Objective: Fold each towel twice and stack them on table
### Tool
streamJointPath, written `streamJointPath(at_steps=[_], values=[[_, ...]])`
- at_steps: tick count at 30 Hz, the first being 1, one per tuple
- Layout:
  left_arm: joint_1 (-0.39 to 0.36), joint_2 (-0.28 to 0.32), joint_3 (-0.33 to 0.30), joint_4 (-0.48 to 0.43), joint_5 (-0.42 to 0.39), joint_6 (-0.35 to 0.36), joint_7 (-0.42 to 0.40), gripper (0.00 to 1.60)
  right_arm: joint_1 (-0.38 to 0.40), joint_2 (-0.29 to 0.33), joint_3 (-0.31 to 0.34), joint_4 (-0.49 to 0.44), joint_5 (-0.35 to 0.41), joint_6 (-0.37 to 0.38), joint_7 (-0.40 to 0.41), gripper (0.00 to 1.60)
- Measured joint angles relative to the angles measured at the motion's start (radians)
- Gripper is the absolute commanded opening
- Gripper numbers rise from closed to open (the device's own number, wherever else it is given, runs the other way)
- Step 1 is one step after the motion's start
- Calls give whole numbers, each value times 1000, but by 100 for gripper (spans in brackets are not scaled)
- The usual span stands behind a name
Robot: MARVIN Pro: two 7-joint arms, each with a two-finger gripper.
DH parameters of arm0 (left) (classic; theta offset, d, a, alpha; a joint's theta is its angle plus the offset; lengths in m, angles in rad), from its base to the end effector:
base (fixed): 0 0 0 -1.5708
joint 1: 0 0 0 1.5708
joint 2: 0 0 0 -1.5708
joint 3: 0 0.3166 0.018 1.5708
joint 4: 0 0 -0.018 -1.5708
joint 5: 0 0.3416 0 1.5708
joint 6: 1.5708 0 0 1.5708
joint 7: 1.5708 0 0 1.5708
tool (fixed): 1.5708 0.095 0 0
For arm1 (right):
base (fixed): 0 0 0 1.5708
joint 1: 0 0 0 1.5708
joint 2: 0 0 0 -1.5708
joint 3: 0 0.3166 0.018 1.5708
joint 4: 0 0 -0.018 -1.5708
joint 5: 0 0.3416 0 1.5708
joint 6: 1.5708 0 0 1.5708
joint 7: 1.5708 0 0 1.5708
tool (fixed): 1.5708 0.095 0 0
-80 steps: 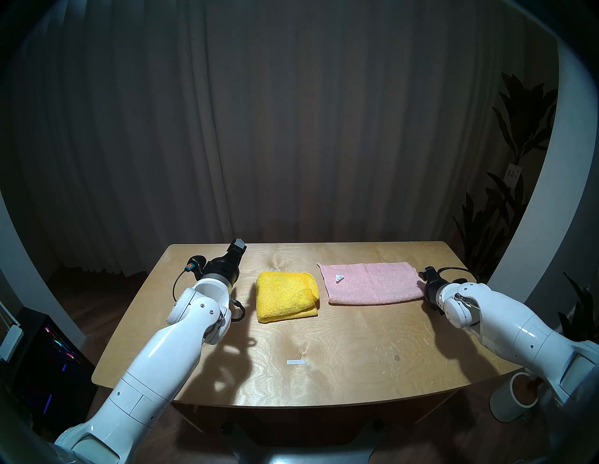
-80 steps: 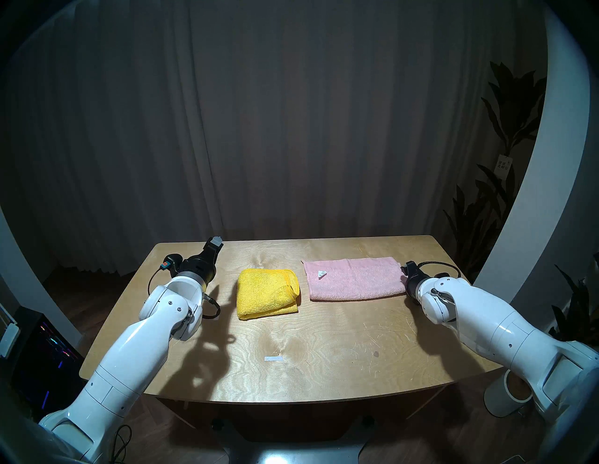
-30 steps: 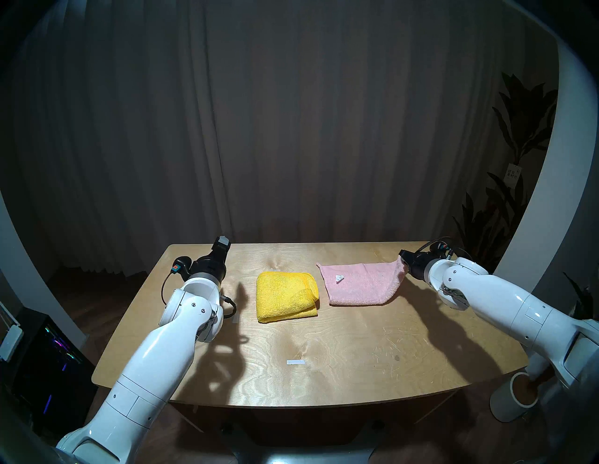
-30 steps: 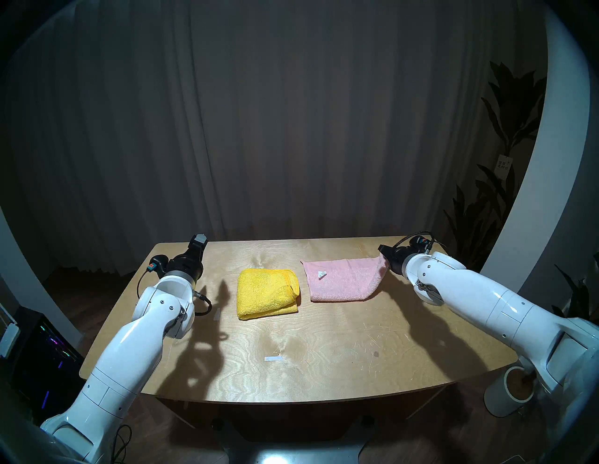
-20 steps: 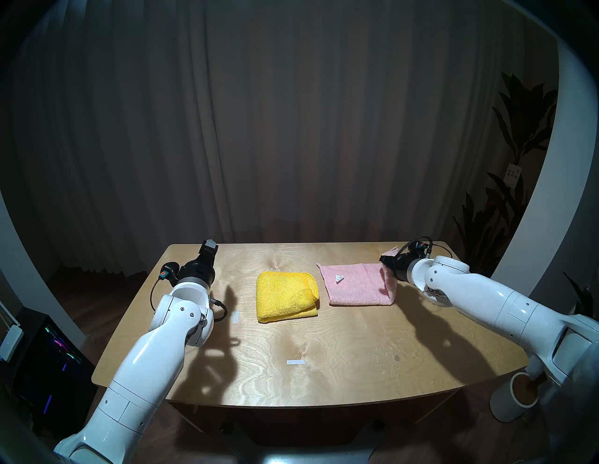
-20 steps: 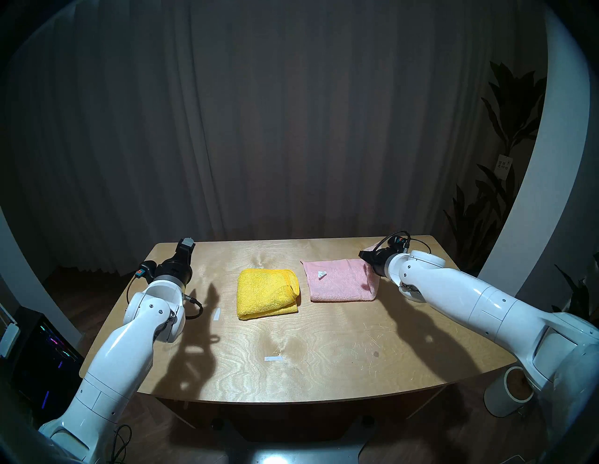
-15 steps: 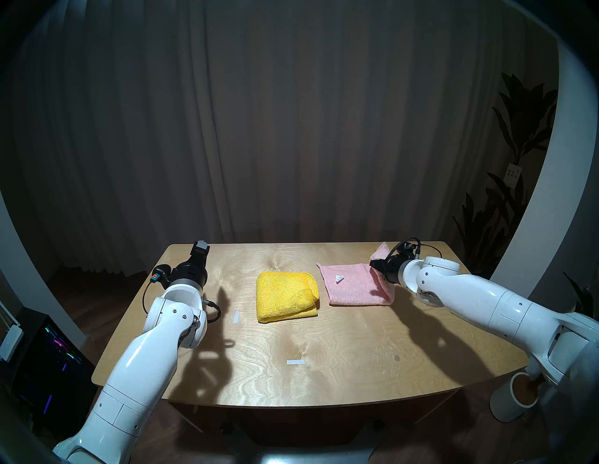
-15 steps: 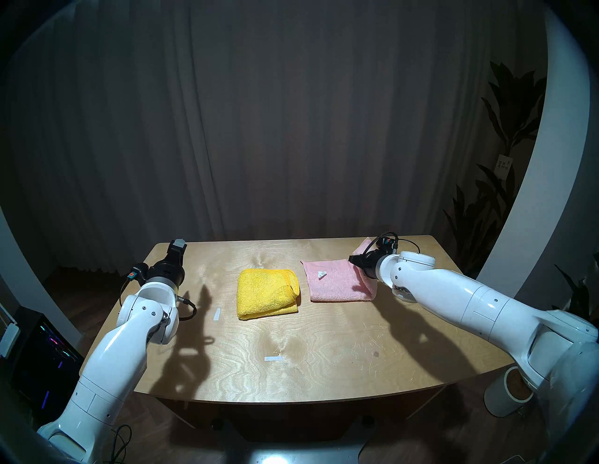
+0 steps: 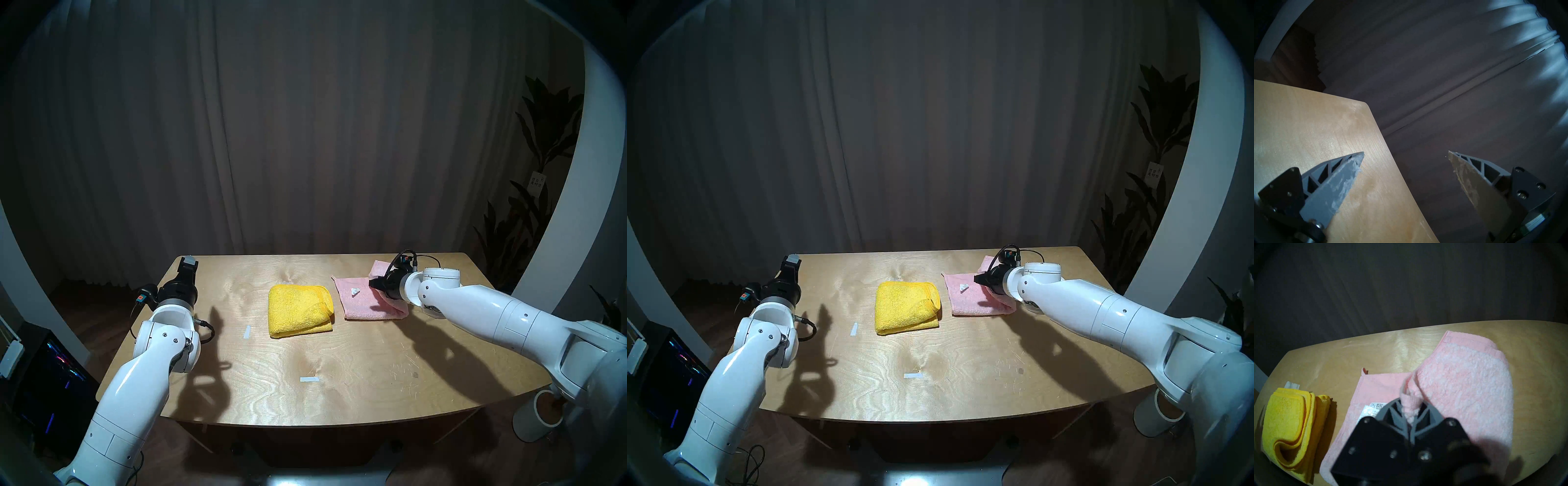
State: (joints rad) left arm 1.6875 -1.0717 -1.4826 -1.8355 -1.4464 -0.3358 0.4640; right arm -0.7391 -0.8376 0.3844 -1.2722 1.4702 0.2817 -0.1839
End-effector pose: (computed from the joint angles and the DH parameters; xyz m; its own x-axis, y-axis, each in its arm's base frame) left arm 0.4111 0.1198 -0.2817 -0.2065 0.8335 0.5125 0.2739 -0.4536 0.8481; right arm 0.5509 -0.0257 -0.3197 0.6229 -0.0568 0.7802 0.2249 -0.9422 -0.2482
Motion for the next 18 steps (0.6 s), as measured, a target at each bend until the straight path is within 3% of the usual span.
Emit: streamJointPath(at_steps=[18], values=[[71,14,-53,-51,12,-37,13,160,41,-33,-40,-31,-47,118,83,0]])
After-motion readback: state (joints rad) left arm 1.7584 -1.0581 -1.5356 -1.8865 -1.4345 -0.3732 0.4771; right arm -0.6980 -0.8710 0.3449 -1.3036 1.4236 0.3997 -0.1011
